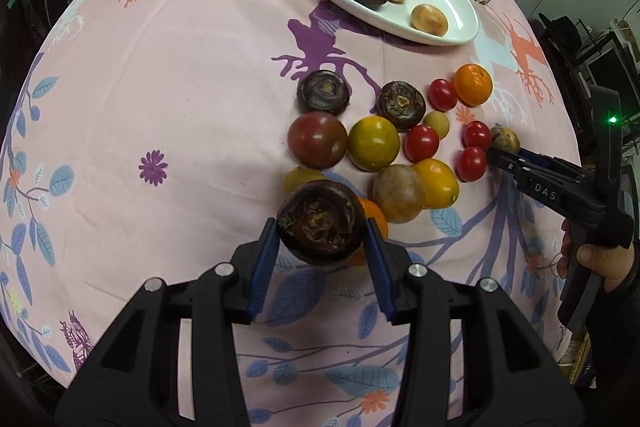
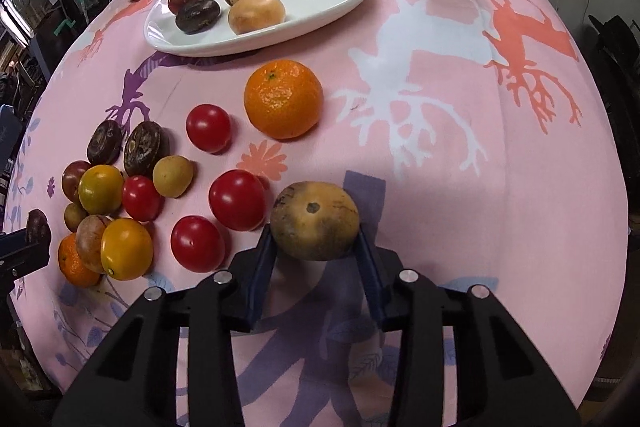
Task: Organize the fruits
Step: 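Carry both fruits onto the white plate and open both tools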
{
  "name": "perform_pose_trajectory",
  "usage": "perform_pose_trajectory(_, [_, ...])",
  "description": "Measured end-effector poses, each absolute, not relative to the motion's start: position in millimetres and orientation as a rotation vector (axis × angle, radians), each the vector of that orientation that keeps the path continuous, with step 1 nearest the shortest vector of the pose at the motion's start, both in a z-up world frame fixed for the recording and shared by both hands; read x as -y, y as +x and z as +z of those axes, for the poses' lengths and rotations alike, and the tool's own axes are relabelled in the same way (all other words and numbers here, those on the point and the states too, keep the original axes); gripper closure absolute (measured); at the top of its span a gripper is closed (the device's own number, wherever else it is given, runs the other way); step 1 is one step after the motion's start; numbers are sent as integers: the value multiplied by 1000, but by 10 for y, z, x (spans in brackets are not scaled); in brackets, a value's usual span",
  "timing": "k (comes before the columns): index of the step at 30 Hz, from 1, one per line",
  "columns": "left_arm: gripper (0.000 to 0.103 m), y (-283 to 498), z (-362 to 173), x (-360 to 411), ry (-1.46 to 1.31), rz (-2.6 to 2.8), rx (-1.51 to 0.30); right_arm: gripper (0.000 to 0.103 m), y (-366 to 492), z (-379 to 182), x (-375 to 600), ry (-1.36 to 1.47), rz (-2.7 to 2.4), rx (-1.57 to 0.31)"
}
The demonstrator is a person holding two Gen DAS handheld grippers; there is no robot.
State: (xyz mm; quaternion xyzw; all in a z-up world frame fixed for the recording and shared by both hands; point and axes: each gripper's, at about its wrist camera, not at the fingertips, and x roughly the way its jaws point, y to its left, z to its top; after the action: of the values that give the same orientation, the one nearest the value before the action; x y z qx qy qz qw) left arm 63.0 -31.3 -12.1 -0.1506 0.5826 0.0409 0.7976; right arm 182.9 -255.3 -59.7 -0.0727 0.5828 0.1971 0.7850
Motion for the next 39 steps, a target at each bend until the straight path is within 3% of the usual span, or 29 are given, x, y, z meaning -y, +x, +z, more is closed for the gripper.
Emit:
perform_pose_trajectory(22, [59, 897, 153, 230, -309, 82, -1178, 64, 1777, 130, 2679, 6, 478, -1151])
perform_pose_trajectory(39, [59, 2265, 135, 250, -239, 37, -1108, 64, 2766, 34, 2120, -25, 500, -1112])
